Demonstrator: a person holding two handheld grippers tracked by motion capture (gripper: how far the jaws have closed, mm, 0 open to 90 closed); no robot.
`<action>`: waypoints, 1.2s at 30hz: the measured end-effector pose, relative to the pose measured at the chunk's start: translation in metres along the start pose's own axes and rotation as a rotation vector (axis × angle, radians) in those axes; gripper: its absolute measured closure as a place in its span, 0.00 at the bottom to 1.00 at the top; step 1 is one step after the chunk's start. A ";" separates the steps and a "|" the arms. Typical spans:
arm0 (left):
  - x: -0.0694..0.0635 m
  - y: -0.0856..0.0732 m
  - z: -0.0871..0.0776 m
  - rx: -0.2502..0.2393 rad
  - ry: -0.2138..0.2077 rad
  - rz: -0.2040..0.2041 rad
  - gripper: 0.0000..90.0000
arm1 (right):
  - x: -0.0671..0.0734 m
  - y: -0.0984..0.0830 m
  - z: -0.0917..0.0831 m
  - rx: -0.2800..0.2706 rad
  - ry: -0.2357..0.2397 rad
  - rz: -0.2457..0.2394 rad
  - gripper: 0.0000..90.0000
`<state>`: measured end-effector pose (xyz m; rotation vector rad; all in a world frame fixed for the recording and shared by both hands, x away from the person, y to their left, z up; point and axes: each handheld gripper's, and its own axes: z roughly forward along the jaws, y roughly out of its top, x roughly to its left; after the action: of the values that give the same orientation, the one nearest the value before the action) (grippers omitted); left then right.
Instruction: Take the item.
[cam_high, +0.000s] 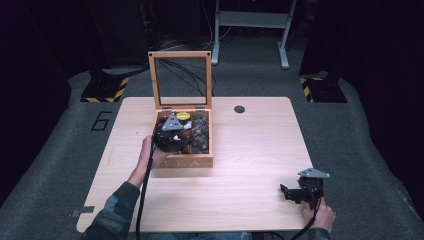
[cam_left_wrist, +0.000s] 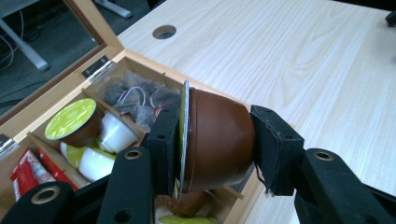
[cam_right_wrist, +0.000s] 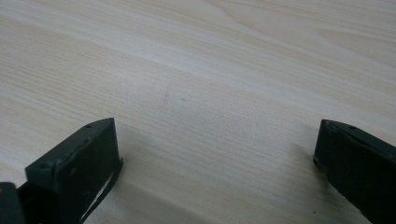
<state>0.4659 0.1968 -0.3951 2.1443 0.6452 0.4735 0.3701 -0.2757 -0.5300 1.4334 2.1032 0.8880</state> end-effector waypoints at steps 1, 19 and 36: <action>-0.001 0.001 0.000 -0.003 -0.003 -0.001 0.61 | 0.000 0.000 0.000 0.000 0.001 0.000 0.00; -0.028 0.020 0.007 -0.038 -0.057 0.051 0.61 | 0.000 0.000 0.000 0.000 0.001 0.000 0.00; -0.051 0.027 0.028 -0.034 -0.106 0.077 0.61 | 0.000 0.000 0.000 0.001 0.000 0.000 0.00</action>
<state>0.4479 0.1350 -0.3957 2.1518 0.4942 0.4063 0.3701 -0.2757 -0.5300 1.4334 2.1038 0.8877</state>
